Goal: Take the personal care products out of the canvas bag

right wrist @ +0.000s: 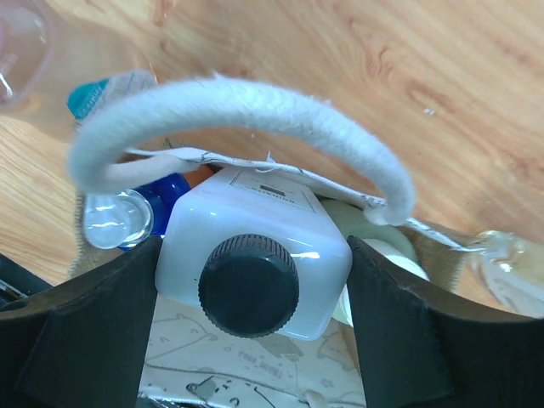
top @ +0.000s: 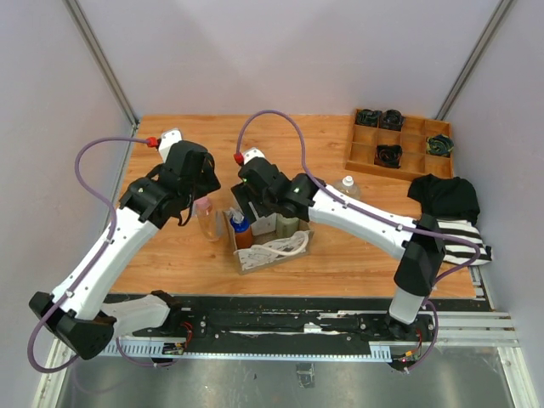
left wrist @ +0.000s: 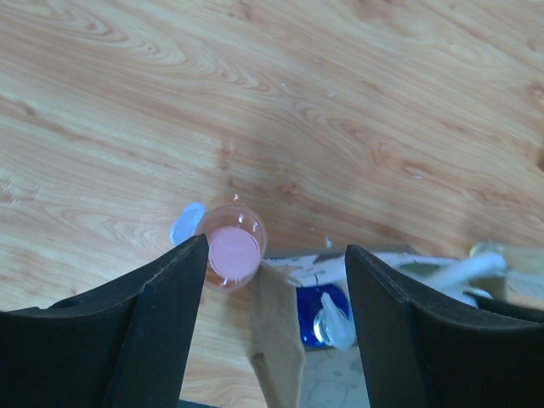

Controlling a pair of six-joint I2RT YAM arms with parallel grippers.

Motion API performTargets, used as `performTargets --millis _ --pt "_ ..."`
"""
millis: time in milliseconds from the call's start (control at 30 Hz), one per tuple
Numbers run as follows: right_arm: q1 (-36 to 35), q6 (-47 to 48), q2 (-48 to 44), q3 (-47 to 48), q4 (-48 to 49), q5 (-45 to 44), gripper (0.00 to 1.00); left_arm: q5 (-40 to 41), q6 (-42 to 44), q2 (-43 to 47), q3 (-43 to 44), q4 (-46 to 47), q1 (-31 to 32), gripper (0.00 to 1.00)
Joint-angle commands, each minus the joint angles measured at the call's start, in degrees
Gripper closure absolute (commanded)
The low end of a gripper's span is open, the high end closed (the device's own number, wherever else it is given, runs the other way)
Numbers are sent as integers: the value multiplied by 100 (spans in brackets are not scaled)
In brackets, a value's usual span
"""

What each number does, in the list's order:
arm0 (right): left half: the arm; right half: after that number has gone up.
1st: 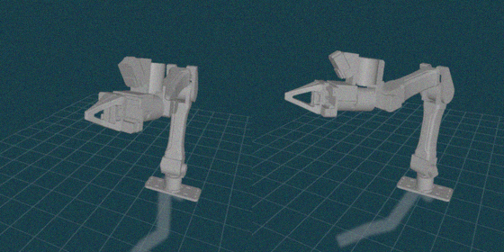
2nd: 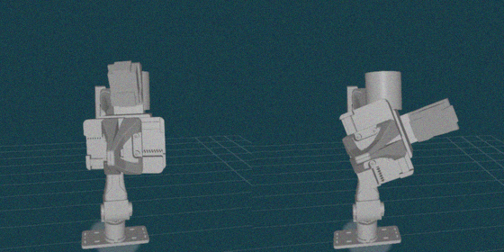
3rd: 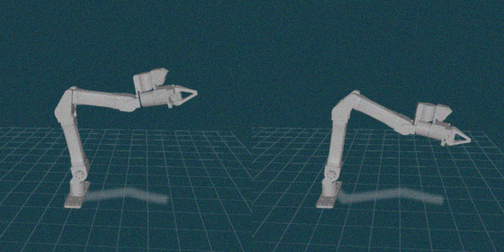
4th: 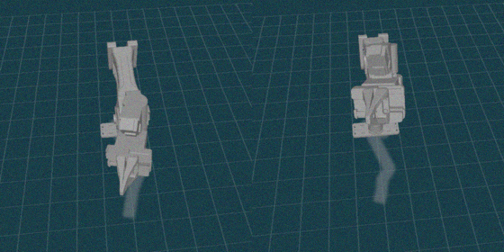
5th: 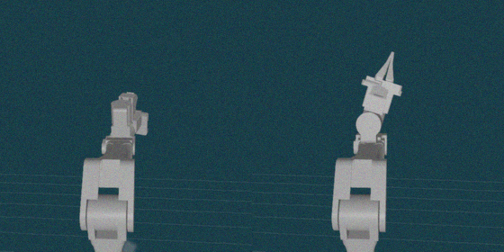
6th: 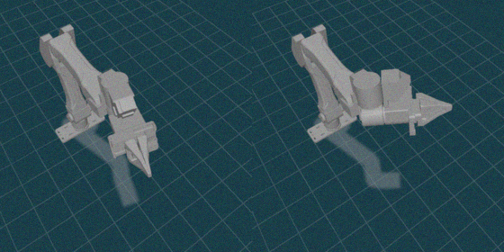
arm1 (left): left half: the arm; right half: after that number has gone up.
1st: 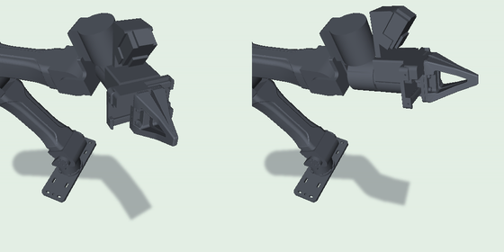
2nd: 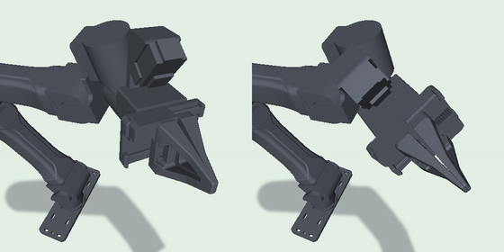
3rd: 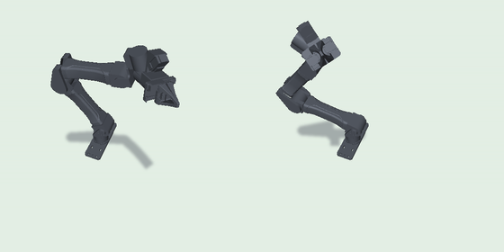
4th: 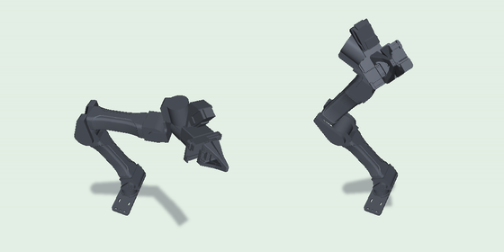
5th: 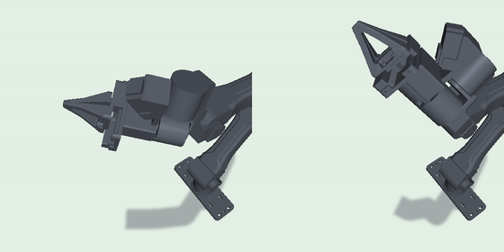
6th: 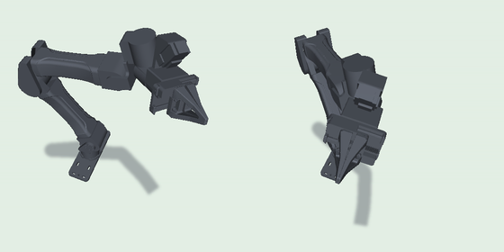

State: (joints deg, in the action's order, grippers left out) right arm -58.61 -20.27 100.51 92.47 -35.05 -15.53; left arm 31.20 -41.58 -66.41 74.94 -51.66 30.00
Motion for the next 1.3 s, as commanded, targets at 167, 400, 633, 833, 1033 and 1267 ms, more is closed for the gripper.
performTargets --millis 167,400,633,833,1033,1267 --pt "101 831 -377 1505 -467 -820 59 -761 178 439 159 -194 520 31" --pt "663 1248 -279 2758 -1014 -532 58 -934 169 382 135 -196 1125 33" --pt "1542 1426 -201 3810 -1475 64 57 -809 150 109 64 95 1615 34" --pt "2488 1397 -41 3571 -1372 819 55 -659 154 -349 -49 479 1876 35" --pt "3354 1245 107 2340 -486 1499 57 -413 50 -634 -202 937 2083 37" --pt "3856 1219 565 1782 119 1799 57 -84 -19 -891 -553 1242 2156 46"
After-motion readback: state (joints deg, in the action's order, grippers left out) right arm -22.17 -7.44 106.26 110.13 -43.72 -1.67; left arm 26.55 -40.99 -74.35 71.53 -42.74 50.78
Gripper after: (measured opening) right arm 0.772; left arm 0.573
